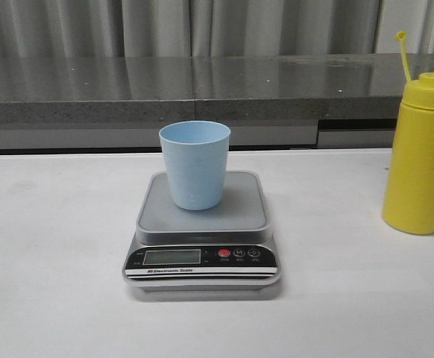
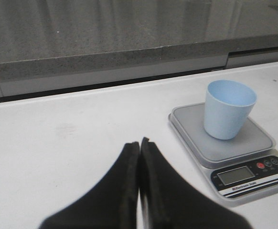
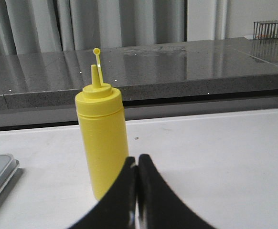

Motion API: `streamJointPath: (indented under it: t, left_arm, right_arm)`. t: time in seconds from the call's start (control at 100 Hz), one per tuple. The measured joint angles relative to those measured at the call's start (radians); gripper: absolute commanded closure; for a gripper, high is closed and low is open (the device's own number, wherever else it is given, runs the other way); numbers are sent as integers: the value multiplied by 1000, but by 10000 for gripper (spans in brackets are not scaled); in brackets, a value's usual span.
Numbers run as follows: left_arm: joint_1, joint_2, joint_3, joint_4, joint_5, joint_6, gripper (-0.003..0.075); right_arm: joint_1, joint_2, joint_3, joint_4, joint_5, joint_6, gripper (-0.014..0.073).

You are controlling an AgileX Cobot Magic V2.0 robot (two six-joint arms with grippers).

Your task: Pour seasoning into cup on scale with both arms

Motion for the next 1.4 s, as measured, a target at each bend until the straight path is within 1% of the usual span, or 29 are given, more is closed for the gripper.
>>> streamJointPath:
  t: [0.11, 0.26, 0.4, 0.58, 0.75, 0.83, 0.9, 1.4]
  left_arm:
    - [26, -4, 42, 23, -42, -25, 741]
    - [52, -51, 108, 164, -107, -202, 741]
    - [98, -111, 191, 224, -183, -258, 741]
    - [183, -224, 275, 234, -216, -251, 741]
    - [255, -355, 325, 234, -210, -239, 741]
    - [267, -370, 325, 234, -226, -238, 741]
    - [272, -370, 325, 236, -202, -238, 741]
    - [273, -370, 325, 241, -200, -238, 741]
  right_arm:
    - [0, 0, 0, 0, 0, 0, 661]
    - [0, 0, 0, 0, 0, 0, 661]
    - [0, 0, 0, 0, 2, 0, 661]
    - [0, 0, 0, 0, 2, 0, 661]
    - [0, 0, 0, 0, 2, 0, 661]
    - [0, 0, 0, 0, 2, 0, 661]
    - [0, 0, 2, 0, 2, 0, 661]
    - [0, 0, 2, 0, 2, 0, 661]
